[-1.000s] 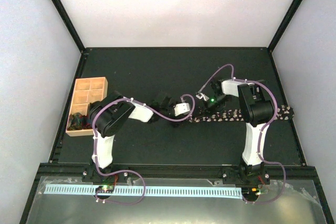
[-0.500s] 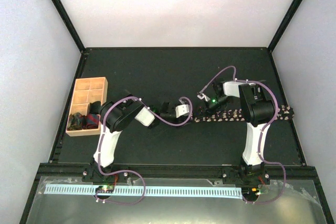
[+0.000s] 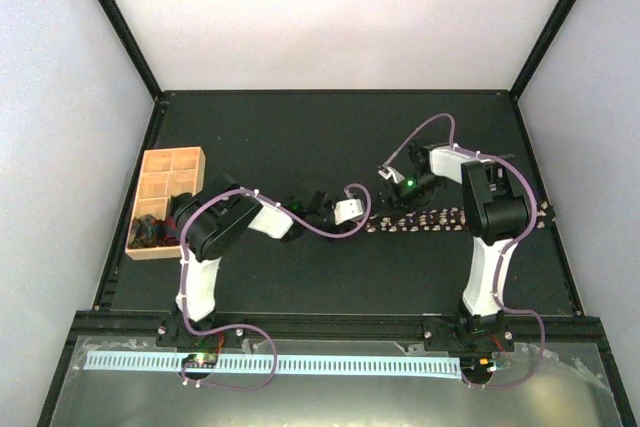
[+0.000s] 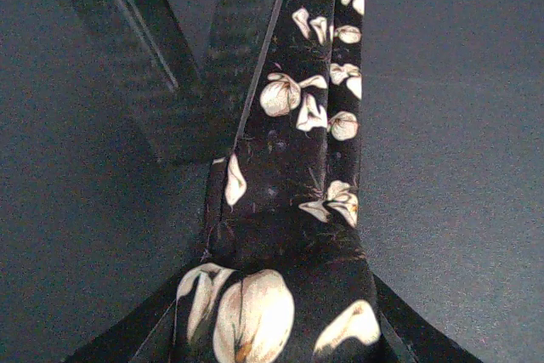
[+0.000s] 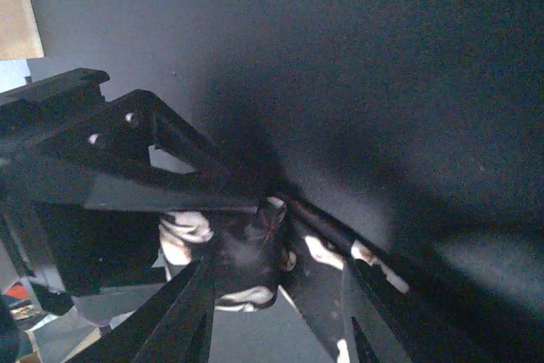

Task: Roll the ties
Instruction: Roll the tie at the center of the board.

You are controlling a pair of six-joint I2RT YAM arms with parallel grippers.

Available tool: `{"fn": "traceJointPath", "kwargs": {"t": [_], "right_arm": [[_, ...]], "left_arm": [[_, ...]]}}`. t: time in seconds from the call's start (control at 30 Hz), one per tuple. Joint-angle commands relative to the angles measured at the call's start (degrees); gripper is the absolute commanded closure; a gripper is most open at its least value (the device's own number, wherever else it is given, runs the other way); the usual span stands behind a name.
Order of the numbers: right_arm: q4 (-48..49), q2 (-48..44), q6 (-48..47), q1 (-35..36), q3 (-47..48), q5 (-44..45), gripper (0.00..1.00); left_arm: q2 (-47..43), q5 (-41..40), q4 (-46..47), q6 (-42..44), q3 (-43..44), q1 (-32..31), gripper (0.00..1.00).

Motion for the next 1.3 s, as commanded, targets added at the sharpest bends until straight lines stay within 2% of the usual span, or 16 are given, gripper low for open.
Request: {"fn": "traceJointPath", "kwargs": {"t": [0.0,0.23,0.33,0.4,0.5,0.57,0.63,0.7,0.8,0.9,1.07,1.27], "right_arm": [[-2.7,-3.1,-0.5,1.0,0.9,-0.2,0.58],[2.1,-1.4,5.3,5.6,-0.5,-3.2,0.59],[2.0,0.4,5.4,6.9,0.8,-3.6,0.64],[1.8,1.1,5.2,7.2,1.3,-2.8,0.70],[0.6,1.4,4.0,7.1,1.3,-0.1,0.93],[0.0,1.2,3.3,6.8,0.7,0.9,0.98],[0.2,1.0,3.1,6.2,-0.3,1.9,0.98],[1.0,0.8,2.8,5.3,-1.5,1.9,0.98],[1.2,1.6,0.4,3.8,-3.1,0.9,0.98],[2.7,2.8,-0.8,1.7,-5.4,-0.3,0.98],[4.0,3.9,-2.0,-1.8,-6.7,0.8,0.98],[2.9,3.7,-1.7,-3.4,-5.8,5.2,0.98]], "left_arm": [[0.6,-6.1,-16.4,2.5,0.8,0.1,0.60],[0.6,-7.3,-19.9,4.6,2.2,-0.1,0.59],[0.6,-7.6,-20.4,4.9,2.2,-0.3,0.59],[0.7,-7.8,-20.6,4.8,2.1,-0.3,0.59],[0.5,-8.1,-20.8,4.5,1.8,-0.3,0.59],[0.3,-8.3,-20.7,4.1,1.7,-0.3,0.59],[0.2,-8.5,-20.5,3.5,1.6,-0.2,0.56],[-0.1,-8.2,-19.3,2.1,1.1,0.2,0.48],[-1.8,-2.5,-12.3,-1.0,-1.4,2.5,0.30],[-3.3,4.4,-4.6,-3.4,-4.1,4.0,0.21],[-1.6,8.6,2.7,-3.1,-5.1,4.0,0.15],[3.6,9.8,7.8,-3.2,-2.7,2.7,0.14]]}}
